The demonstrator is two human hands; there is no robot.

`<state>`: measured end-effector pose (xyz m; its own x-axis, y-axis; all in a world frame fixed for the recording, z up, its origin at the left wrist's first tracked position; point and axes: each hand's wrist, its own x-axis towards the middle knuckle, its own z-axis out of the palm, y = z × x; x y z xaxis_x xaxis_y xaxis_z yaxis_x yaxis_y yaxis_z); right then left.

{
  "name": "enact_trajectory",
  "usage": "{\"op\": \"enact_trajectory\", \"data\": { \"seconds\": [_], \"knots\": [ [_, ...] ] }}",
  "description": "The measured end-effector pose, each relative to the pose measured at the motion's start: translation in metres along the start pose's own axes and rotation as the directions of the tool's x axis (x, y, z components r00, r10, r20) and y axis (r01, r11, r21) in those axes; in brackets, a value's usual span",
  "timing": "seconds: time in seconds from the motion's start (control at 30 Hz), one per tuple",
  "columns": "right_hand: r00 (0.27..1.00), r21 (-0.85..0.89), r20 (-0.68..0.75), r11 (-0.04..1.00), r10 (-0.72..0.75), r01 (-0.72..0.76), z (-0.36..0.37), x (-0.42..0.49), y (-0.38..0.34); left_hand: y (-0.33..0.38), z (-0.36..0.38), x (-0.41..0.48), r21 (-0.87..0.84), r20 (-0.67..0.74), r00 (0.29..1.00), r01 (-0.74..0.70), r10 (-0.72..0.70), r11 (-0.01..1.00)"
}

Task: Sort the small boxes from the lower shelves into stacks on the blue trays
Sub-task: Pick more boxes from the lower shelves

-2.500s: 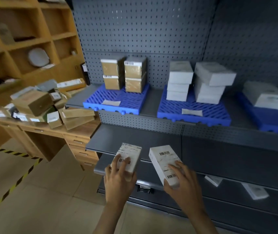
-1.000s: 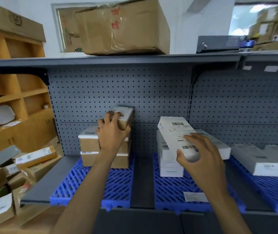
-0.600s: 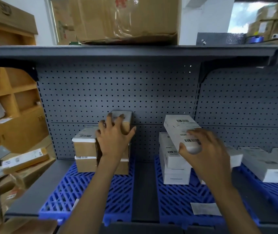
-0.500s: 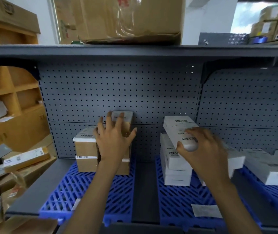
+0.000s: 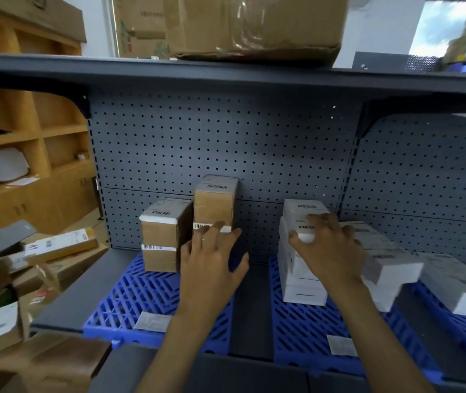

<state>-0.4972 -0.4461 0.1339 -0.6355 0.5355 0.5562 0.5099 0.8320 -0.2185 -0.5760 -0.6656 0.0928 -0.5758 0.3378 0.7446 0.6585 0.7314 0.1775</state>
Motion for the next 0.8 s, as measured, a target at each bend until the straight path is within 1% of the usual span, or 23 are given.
{"op": "enact_trajectory", "data": {
  "seconds": [0.1, 0.3, 0.5, 0.63, 0.8],
  "knots": [
    [1.000, 0.006, 0.027, 1.000, -0.016, 0.016, -0.002, -0.003, 0.007, 0.003, 0.004, -0.014, 0.003, 0.067, 0.998, -0.005, 0.005, 1.000],
    [0.990, 0.018, -0.090, 0.994, -0.108, 0.110, -0.022, -0.047, 0.034, 0.016, 0.015, -0.044, -0.045, 0.125, 0.992, 0.005, 0.001, 0.999],
    [0.990, 0.070, -0.116, 0.994, -0.079, 0.087, -0.041, -0.108, 0.069, 0.047, 0.017, -0.077, -0.069, 0.203, 0.979, 0.013, 0.001, 0.998],
    [0.994, 0.050, -0.063, 0.995, -0.086, 0.089, -0.047, -0.141, 0.100, 0.075, 0.011, -0.104, -0.072, 0.247, 0.969, 0.006, 0.012, 0.997],
    [0.997, 0.094, 0.017, 0.993, -0.074, 0.072, -0.056, -0.187, 0.153, 0.119, 0.001, -0.145, -0.048, 0.287, 0.958, 0.002, 0.012, 0.999]
  ]
}}
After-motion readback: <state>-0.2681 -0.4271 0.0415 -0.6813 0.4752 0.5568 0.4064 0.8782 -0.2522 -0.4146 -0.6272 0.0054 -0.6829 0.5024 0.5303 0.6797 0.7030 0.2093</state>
